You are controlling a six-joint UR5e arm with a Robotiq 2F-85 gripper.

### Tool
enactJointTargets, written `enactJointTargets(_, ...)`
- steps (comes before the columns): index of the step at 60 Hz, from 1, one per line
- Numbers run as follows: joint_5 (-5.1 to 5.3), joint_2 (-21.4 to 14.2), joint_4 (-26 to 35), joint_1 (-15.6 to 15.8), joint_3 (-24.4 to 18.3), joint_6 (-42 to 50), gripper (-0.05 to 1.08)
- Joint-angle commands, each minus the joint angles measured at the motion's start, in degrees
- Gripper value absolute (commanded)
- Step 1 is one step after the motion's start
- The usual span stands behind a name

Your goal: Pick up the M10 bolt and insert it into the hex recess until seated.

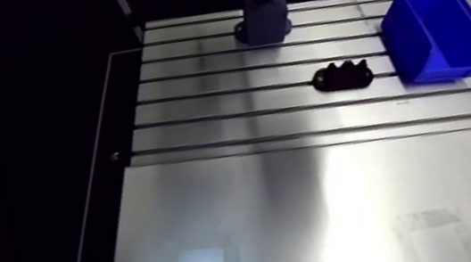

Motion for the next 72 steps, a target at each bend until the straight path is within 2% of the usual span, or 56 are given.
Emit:
enactJointTargets(1, 0.13, 0.1, 0.0, 0.0, 0.1, -2.8, 0.71)
enactJointTargets(63, 0.13, 0.1, 0.0, 0.0, 0.1, -12.8, 0.70)
enactJointTargets(72, 0.48, 0.1, 0.0, -0.2, 0.1, -13.7, 0.70)
